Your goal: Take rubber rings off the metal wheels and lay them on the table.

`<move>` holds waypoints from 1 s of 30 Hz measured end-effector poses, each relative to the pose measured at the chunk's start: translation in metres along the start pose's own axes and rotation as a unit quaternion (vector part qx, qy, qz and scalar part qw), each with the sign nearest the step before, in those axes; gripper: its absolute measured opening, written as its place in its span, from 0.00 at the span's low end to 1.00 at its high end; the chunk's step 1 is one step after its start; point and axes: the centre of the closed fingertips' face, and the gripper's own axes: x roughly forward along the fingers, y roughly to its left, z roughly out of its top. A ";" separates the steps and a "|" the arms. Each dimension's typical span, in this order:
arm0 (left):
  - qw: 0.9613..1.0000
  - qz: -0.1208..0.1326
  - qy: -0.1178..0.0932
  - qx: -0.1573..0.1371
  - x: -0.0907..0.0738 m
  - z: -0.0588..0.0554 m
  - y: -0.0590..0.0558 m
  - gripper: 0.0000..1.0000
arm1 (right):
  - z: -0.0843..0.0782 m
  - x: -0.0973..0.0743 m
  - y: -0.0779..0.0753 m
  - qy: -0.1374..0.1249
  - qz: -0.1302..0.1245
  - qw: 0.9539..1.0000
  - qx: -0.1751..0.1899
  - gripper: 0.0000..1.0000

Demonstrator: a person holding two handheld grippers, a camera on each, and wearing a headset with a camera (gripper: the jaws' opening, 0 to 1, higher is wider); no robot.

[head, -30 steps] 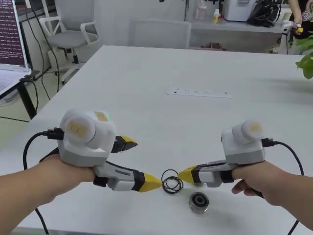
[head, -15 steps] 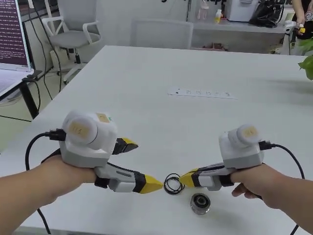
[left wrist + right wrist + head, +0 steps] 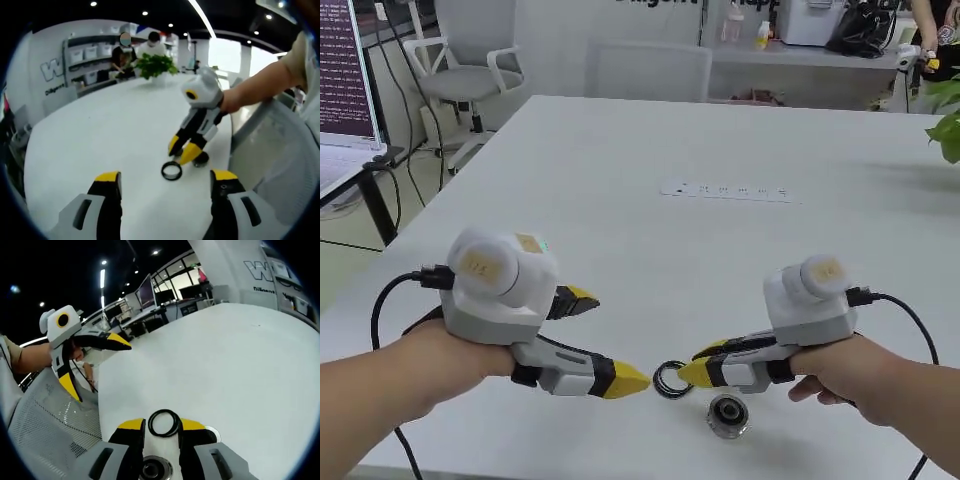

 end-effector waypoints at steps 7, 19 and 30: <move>1.000 0.000 -0.004 -0.003 -0.001 0.002 0.001 0.74 | 0.010 -0.009 0.003 -0.023 0.003 1.000 0.006 0.31; 1.000 -0.003 -0.013 -0.006 -0.008 0.008 -0.001 0.76 | 0.025 -0.039 0.009 -0.068 0.008 0.998 -0.003 0.46; 1.000 -0.004 -0.026 0.000 -0.018 0.015 -0.009 0.79 | 0.024 -0.080 0.012 -0.103 -0.009 0.995 -0.008 0.60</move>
